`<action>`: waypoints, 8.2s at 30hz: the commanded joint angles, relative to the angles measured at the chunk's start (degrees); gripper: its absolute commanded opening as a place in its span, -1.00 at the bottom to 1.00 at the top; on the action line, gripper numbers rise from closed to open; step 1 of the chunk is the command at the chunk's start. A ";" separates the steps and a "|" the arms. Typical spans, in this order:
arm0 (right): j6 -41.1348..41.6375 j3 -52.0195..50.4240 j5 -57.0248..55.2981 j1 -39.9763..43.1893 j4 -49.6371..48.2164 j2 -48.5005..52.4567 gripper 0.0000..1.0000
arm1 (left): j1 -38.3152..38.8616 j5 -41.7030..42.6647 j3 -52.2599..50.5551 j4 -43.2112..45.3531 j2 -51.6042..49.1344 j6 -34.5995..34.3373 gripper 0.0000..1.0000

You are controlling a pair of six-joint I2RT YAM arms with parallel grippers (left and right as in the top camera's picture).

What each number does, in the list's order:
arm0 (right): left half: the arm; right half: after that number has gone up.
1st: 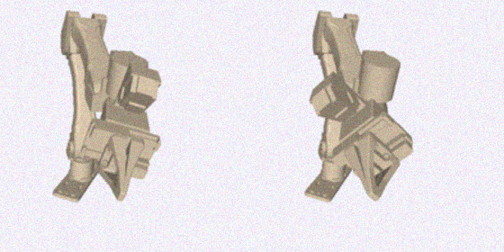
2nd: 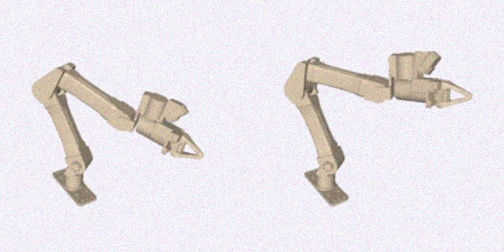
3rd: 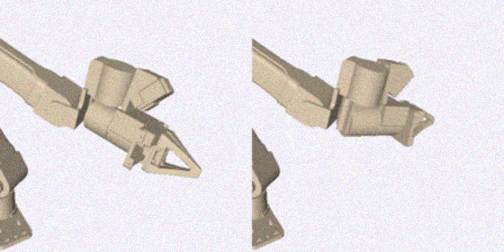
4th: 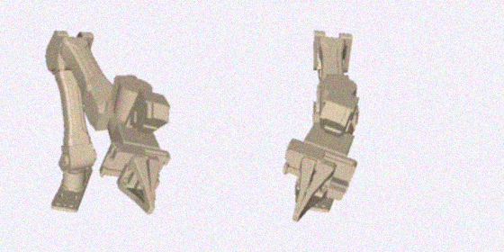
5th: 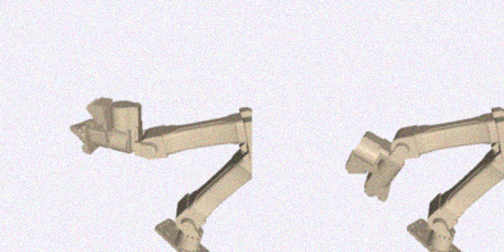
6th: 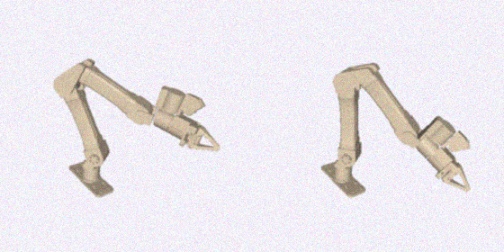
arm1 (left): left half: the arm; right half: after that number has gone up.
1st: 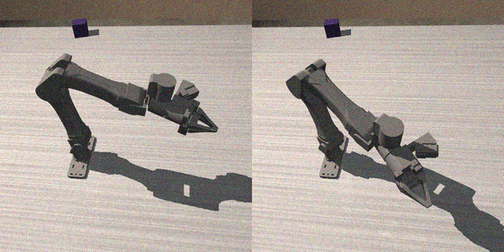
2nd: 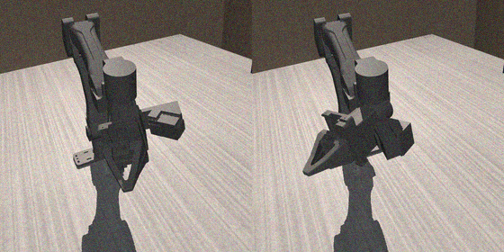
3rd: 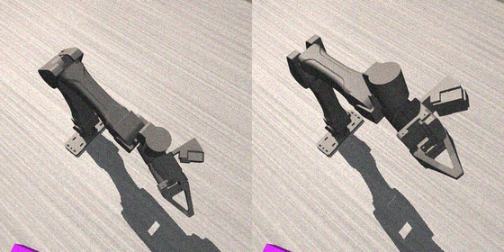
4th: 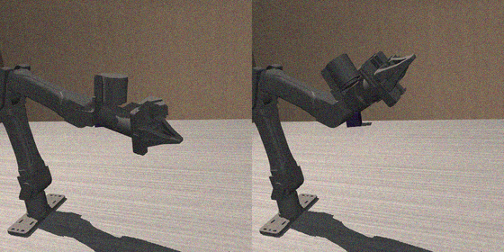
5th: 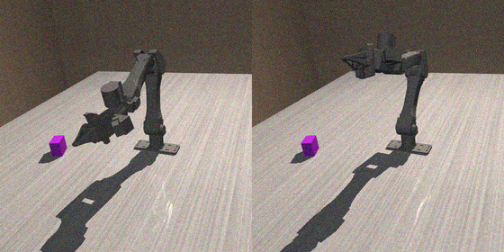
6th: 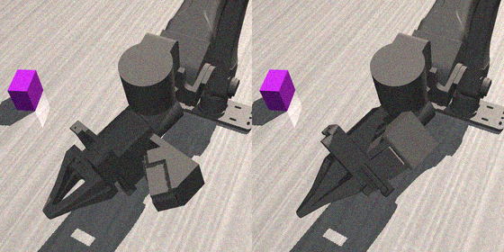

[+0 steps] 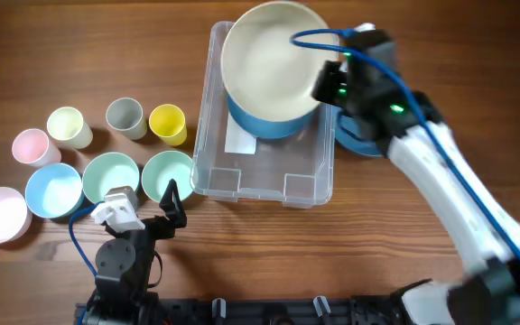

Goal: Pack container
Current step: 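Carry the cream bowl with the right gripper onto the plate in the bin, then move the right gripper to the remaining blue plate and grasp it, then lift the blue plate with the right gripper onto the bowl in the bin, then reach the left gripper to the pink bowl and grasp its rim, then carry the pink bowl with the left gripper into the bin's front right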

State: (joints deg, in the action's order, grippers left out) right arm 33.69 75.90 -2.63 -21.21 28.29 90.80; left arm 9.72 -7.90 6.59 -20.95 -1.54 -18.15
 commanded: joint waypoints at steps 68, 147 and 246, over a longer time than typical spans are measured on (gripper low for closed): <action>-3.52 2.12 2.47 32.15 24.52 5.53 -0.91 | -0.31 -0.55 -0.22 0.17 0.31 -0.13 1.00; 3.98 9.49 3.93 43.78 23.80 -3.37 0.99 | -10.08 -31.93 45.13 -19.52 -30.08 -9.31 0.99; 3.96 9.49 3.93 43.78 23.78 -3.37 1.00 | 26.18 14.67 67.69 -19.58 -100.00 -6.32 -0.60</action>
State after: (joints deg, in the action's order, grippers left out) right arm 37.50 85.58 2.31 22.70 52.27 87.18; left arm 35.55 7.09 74.94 -40.73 -102.59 -25.50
